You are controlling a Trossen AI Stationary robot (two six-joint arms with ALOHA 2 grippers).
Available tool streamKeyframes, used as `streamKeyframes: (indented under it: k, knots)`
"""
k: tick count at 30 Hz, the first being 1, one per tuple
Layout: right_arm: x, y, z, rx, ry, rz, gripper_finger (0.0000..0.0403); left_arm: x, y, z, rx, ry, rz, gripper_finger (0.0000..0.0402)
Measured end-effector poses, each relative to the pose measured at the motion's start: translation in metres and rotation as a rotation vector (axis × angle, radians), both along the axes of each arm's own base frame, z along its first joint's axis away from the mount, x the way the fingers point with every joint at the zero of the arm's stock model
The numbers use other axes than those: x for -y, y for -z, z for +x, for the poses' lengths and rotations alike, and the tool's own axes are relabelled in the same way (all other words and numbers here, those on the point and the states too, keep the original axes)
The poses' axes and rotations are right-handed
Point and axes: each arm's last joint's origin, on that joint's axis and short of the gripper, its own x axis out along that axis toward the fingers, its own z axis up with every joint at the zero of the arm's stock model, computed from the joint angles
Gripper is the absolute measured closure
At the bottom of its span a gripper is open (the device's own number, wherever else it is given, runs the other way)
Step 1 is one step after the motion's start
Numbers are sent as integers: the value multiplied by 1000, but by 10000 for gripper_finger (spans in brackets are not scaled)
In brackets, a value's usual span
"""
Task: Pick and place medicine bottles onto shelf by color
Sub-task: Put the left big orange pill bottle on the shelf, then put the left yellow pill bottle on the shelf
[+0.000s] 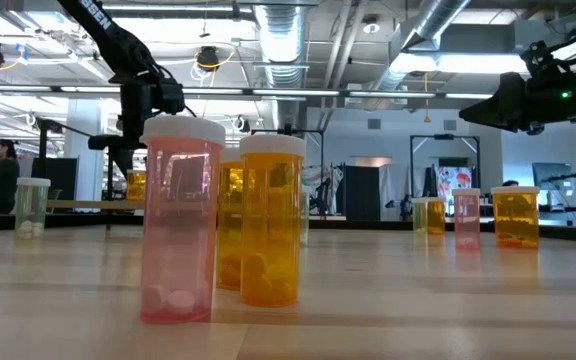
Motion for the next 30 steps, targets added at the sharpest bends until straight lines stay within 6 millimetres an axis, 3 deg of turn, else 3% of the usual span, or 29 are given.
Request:
streamKeyframes:
  k: [11, 23, 30]
  knots:
    - [0, 0, 0, 0, 0, 0, 265, -1, 0, 0, -3, 13, 8, 141]
    - [0, 0, 0, 0, 0, 0, 265, 0, -2, 7, -41, 91, 44, 138]
    - [0, 0, 0, 0, 0, 0, 264, 3, -16, 10, -48, 148, 132, 138]
